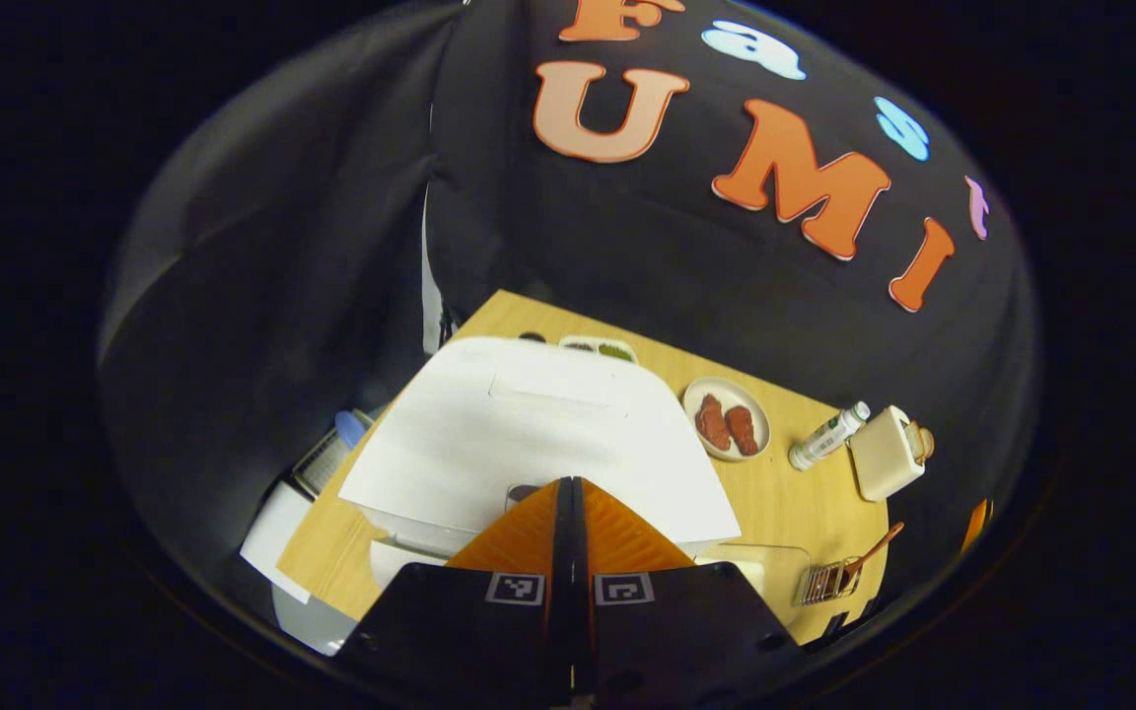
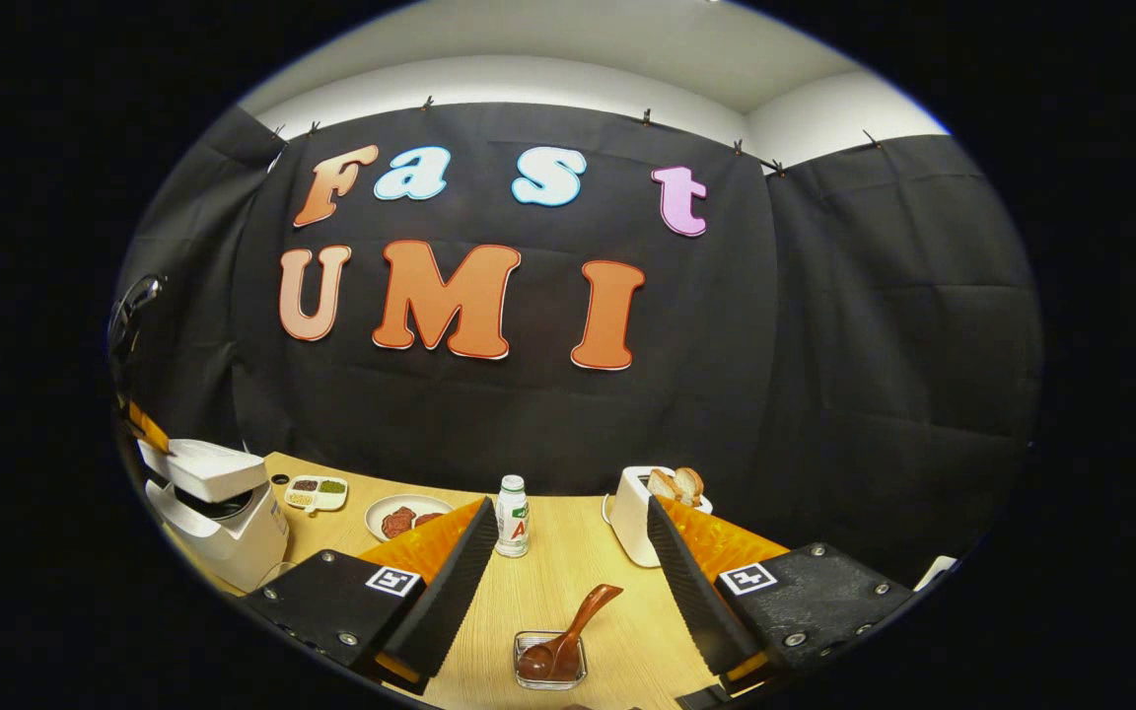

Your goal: Close the left gripper, press the button to open the rice cooker; take a wooden spoon from the chopstick holder with the right hand, scoop a spoonful of rice and pour it into the rice cooker, then put the wooden spoon back into the chopstick holder.

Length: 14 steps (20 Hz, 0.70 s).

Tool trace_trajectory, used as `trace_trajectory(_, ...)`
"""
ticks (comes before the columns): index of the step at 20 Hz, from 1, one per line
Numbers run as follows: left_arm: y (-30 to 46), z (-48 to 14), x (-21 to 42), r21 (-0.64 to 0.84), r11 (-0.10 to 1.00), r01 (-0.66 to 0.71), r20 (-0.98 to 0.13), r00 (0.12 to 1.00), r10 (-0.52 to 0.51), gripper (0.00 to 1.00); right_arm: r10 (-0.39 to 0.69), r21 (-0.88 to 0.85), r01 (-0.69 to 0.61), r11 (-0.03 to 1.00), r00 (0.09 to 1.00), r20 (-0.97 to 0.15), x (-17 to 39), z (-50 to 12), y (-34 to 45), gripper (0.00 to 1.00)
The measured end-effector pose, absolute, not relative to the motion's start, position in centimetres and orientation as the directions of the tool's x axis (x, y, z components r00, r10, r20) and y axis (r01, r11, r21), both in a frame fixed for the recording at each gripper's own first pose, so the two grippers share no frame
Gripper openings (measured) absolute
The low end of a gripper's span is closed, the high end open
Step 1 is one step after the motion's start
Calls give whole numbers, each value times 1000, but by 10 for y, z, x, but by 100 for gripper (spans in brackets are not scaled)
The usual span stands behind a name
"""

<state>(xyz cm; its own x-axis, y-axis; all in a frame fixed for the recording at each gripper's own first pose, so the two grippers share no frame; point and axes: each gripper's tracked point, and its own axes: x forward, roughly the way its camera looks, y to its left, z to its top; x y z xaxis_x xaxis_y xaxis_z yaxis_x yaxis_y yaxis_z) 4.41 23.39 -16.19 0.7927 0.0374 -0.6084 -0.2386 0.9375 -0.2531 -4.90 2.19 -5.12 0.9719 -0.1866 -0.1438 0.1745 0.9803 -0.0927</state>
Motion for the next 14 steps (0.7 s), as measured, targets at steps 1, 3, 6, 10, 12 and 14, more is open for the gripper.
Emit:
trace_trajectory(1, 231, -150, 45, -237, 945, -225, -576, 816, 50, 5, -185, -94, 173, 981, 972, -142, -49, -51, 21, 94)
trace_trajectory(3, 230, -129, 43, -196, 960, -198, -513, 855, 72, 5, -176, -95, 163, 982, 973, -149, -46, -55, 22, 94)
trace_trajectory(6, 222, -111, 38, -172, 969, -179, -444, 892, 86, 5, -170, -97, 156, 983, 971, -167, -43, -63, 19, 94)
trace_trajectory(10, 211, -90, 29, -128, 975, -179, -331, 935, 128, 5, -154, -77, 141, 987, 965, -214, -35, -80, 14, 94)
trace_trajectory(12, 194, -76, 24, -120, 981, -153, -283, 952, 114, 5, -146, -53, 137, 989, 955, -259, -31, -94, 11, 95)
trace_trajectory(14, 183, -65, 18, -86, 986, -145, -236, 964, 121, 5, -153, -37, 149, 988, 939, -309, -24, -112, 3, 95)
